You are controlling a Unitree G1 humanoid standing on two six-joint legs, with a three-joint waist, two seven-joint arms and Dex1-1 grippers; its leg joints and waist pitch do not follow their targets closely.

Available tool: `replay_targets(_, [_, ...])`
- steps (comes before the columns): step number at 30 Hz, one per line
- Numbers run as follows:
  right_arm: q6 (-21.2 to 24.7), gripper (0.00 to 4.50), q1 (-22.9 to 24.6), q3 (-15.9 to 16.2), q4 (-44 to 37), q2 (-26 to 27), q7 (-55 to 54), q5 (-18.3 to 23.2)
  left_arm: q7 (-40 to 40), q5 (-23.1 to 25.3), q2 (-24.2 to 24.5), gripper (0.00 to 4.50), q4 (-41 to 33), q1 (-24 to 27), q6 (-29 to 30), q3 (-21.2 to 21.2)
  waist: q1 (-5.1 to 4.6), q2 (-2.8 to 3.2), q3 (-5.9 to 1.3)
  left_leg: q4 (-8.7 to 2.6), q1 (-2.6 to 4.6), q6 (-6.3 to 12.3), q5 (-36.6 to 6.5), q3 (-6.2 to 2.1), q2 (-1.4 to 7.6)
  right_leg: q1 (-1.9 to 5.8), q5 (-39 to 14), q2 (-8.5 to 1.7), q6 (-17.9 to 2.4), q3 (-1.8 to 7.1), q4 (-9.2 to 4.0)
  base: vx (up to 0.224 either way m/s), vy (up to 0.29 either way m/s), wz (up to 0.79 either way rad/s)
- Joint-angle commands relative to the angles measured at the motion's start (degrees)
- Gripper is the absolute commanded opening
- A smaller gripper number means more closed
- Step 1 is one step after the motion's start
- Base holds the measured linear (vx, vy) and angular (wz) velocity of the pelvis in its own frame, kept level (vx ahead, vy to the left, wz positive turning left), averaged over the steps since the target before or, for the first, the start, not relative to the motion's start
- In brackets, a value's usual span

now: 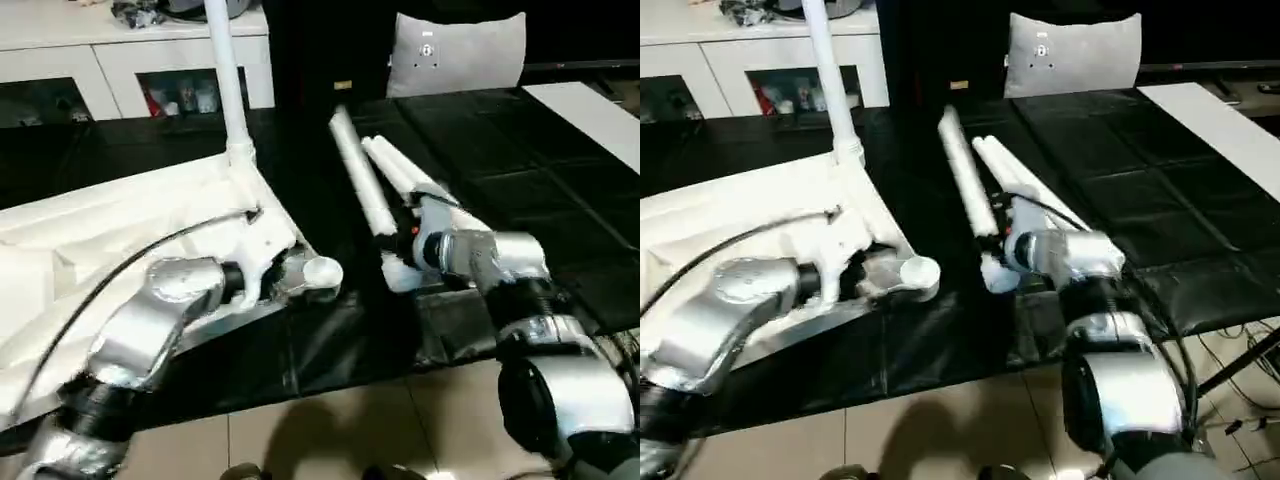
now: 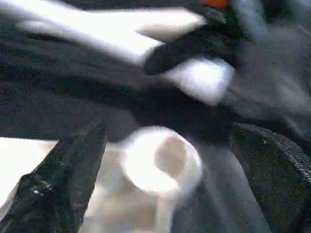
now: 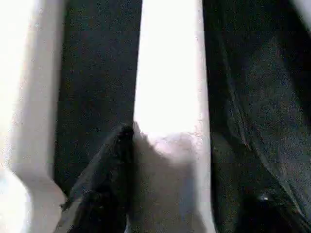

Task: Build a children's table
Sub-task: Pick table leg

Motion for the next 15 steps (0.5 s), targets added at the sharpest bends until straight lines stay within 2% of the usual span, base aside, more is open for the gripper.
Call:
replay_targets(1, [-3.1,1.89,0.5,-2.9,-5.8,-0.4,3.9,4.2,5.9,-1.9,-2.6,4.5,2.8,-2.8,1.2,4.9,0.29,0.07,-4.86,-3.74,0.1,0.56,-11.0,-0.47,2.22,3.67,-22.0,-3.54,-5.8,3.03,-4.32,0.0,0.0,0.0])
replay_targets(2, [-3.3,1.89,1.2,-3.2,-7.4,-0.6,5.5,5.0,7.1,-3.0,-4.0,4.5,3.6,-3.6,1.3,6.4,0.63,-0.13,-5.09,-3.7,0.06,1.19,-9.7,-0.58,2.28,3.8,-21.0,-3.66,-5.8,2.96,-4.22,0.0,0.0,0.0])
replay_targets(3, [-3.3,1.89,1.2,-3.2,-7.4,-0.6,5.5,5.0,7.1,-3.0,-4.0,4.5,3.6,-3.6,1.3,6.4,0.69,-0.39,-4.99,-3.79,-0.21,1.78,-9.0,-0.58,2.27,3.86,-20.6,-3.6,-6.0,2.93,-4.24,0.0,0.0,0.0])
replay_targets(4, [-3.3,1.89,2.2,-4.3,-9.7,-0.3,8.1,7.2,8.0,-5.3,-5.9,4.5,4.2,-4.5,1.8,8.4,0.71,-0.15,-5.0,-3.64,-0.18,2.25,-8.8,-0.39,2.13,3.77,-20.6,-3.52,-6.2,2.91,-4.41,0.0,0.0,0.0])
replay_targets(5, [-3.5,1.89,3.4,-5.4,-12.4,0.1,11.0,9.6,8.5,-8.0,-7.8,4.5,4.4,-5.5,2.5,10.3,0.94,-0.21,-5.11,-3.56,0.01,2.41,-8.6,-0.39,2.2,3.67,-20.4,-3.68,-6.4,2.95,-4.35,0.0,0.0,0.0])
replay_targets(6, [-3.5,1.89,3.4,-5.4,-12.4,0.1,11.0,9.6,8.5,-8.0,-7.8,4.5,4.4,-5.5,2.5,10.3,1.24,-0.11,-5.12,-3.52,-0.13,3.06,-8.1,-0.32,2.15,3.78,-20.0,-3.7,-7.0,2.93,-4.38,0.0,0.0,0.0])
replay_targets(7, [-1.4,1.89,6.8,-7.4,-18.8,0.8,17.9,16.5,10.9,-18.6,-14.0,4.5,5.4,-9.2,7.5,17.2,1.37,-0.44,-5.15,-3.37,-0.26,3.55,-7.5,0.01,2.08,3.93,-19.3,-3.56,-7.5,2.97,-4.34,0.0,0.0,0.0])
replay_targets(8, [-1.4,1.89,6.8,-7.4,-18.8,0.8,17.9,16.5,10.9,-18.6,-14.0,4.5,5.4,-9.2,7.5,17.2,2.04,-0.27,-5.3,-3.15,-0.14,3.95,-7.1,0.07,1.99,4.05,-18.4,-3.84,-8.3,2.92,-4.28,0.0,0.0,0.0])
replay_targets(9, [-0.8,1.89,7.8,-7.6,-20.4,0.9,19.5,18.3,11.6,-21.6,-15.8,4.5,5.8,-10.4,8.9,19.2,2.35,-0.25,-5.47,-3.36,-0.31,4.51,-6.3,-0.49,2.68,3.81,-16.9,-3.86,-9.4,2.85,-3.87,0.0,0.0,0.0])
replay_targets(10, [-0.3,1.89,9.1,-7.1,-22.5,1.0,21.6,19.6,12.7,-24.6,-17.5,4.5,6.7,-12.0,9.9,21.2,2.41,-0.33,-5.48,-3.35,-0.23,4.83,-6.1,-0.35,2.57,3.75,-16.4,-3.59,-9.6,2.76,-3.89,0.0,0.0,0.0])
replay_targets(11, [-0.3,1.89,9.1,-7.1,-22.5,1.0,21.6,19.6,12.7,-24.6,-17.5,4.5,6.7,-12.0,9.9,21.2,2.82,-0.47,-5.44,-3.32,-0.25,5.03,-6.4,-0.39,2.67,3.75,-16.7,-3.78,-9.8,2.76,-4.06,0.0,0.0,0.0])
replay_targets(12, [0.8,1.89,10.6,-6.1,-24.9,1.0,23.7,21.2,14.2,-26.6,-19.3,4.5,7.9,-13.8,10.7,23.3,2.8,-0.58,-5.32,-3.33,-0.5,4.87,-6.6,-0.33,2.51,3.74,-17.2,-3.6,-9.6,2.73,-3.96,0.0,0.0,0.0])
replay_targets(13, [1.3,1.89,11.4,-5.4,-26.3,1.0,24.9,22.1,15.0,-27.5,-20.3,4.5,8.5,-14.8,11.0,24.2,3.12,-0.6,-5.22,-3.26,-0.27,5.05,-7.2,-0.27,2.44,3.64,-18.4,-3.69,-8.7,2.72,-4.41,0.0,0.0,0.0])
replay_targets(14, [2.5,1.89,12.8,-4.1,-28.8,0.9,27.1,23.5,15.7,-29.5,-21.9,4.5,9.2,-16.1,11.4,25.3,3.09,-0.6,-5.07,-3.35,-0.45,5.1,-7.5,-0.34,2.38,3.73,-19.4,-3.68,-8.3,2.63,-4.45,0.0,0.0,0.0])
replay_targets(15, [3.7,1.89,14.3,-2.5,-31.4,0.7,29.1,24.6,16.4,-31.8,-23.5,4.5,9.8,-17.3,11.7,26.3,3.44,-0.65,-5.06,-3.25,-0.33,5.16,-7.9,-0.25,2.19,3.77,-21.8,-3.67,-6.6,2.5,-5.0,0.0,0.0,0.0])
